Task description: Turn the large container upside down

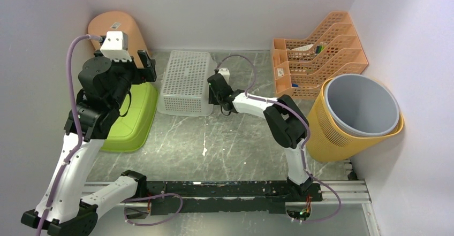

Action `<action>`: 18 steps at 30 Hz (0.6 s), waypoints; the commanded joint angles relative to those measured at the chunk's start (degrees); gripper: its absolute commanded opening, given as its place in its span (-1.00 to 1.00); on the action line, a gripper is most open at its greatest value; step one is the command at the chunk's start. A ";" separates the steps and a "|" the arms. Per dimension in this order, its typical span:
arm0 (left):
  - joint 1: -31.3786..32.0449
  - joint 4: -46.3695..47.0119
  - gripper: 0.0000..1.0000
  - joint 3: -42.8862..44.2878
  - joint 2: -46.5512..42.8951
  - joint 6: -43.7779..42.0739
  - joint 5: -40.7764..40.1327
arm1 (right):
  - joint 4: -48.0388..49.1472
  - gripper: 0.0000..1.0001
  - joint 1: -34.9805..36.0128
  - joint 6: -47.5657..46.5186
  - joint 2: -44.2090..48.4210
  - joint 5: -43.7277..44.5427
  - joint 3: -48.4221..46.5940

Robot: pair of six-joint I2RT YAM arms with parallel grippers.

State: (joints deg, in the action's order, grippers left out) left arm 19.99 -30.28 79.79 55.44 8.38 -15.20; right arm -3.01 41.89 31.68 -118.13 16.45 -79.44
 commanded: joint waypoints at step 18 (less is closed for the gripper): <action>0.05 2.87 0.96 -1.86 -0.12 0.52 0.56 | 4.73 -0.23 6.29 -0.46 17.03 -1.88 14.95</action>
State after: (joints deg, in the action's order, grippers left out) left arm 19.99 -30.00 78.30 54.78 8.43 -15.22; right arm -1.89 45.08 31.22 -103.79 18.94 -65.73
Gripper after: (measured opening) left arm 0.984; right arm 0.385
